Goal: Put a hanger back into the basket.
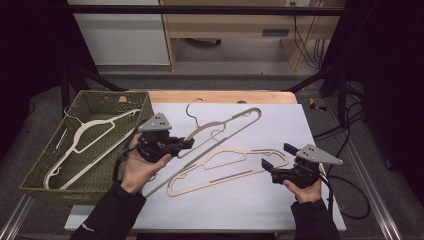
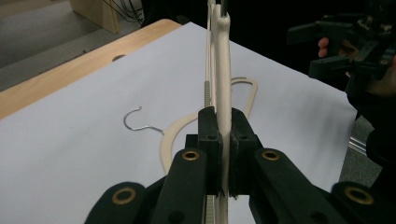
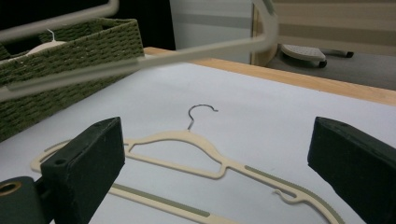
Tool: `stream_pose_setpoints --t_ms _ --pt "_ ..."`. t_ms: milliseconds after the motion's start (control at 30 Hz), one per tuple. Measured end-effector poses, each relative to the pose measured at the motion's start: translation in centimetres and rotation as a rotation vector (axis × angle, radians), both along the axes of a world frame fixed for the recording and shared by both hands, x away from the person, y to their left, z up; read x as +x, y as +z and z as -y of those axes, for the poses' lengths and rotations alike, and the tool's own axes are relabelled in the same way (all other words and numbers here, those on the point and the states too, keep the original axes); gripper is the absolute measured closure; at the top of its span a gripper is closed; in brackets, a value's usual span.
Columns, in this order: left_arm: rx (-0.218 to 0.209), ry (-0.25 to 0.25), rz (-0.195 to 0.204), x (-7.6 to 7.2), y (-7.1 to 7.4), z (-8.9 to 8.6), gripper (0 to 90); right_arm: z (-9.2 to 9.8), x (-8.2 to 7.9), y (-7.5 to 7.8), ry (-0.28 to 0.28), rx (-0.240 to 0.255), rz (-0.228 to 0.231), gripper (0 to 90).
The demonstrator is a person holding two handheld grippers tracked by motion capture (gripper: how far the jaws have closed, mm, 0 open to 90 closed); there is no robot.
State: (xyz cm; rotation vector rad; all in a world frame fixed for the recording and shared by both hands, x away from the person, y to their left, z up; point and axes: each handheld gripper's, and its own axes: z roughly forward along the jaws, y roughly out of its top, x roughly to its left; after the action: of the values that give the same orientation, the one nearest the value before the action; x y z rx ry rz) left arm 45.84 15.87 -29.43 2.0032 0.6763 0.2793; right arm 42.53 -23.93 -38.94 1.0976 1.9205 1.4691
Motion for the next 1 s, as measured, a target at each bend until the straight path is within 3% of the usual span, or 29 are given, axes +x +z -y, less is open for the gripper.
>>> stream_pose_setpoints --t_ms 200,433,533,800,1000 --pt "-0.010 0.041 0.030 0.1 2.3 -2.7 86.0 0.6 0.0 -0.3 -0.027 -0.008 0.004 4.4" --pt "-0.023 0.061 0.041 1.1 3.6 -6.4 86.0 0.9 -0.1 -0.4 -0.044 -0.016 0.004 3.6" --pt "-0.037 0.078 0.047 1.4 4.0 -8.2 86.0 1.0 -0.1 -0.4 -0.048 -0.015 -0.004 3.4" --pt "-0.012 0.132 0.079 1.9 4.7 -12.6 86.0 1.0 -0.1 -0.5 -0.048 -0.020 0.000 3.4" --pt "-0.007 0.182 0.072 2.6 4.4 -15.7 86.0 1.0 -0.1 -0.6 -0.054 -0.022 0.001 3.4"
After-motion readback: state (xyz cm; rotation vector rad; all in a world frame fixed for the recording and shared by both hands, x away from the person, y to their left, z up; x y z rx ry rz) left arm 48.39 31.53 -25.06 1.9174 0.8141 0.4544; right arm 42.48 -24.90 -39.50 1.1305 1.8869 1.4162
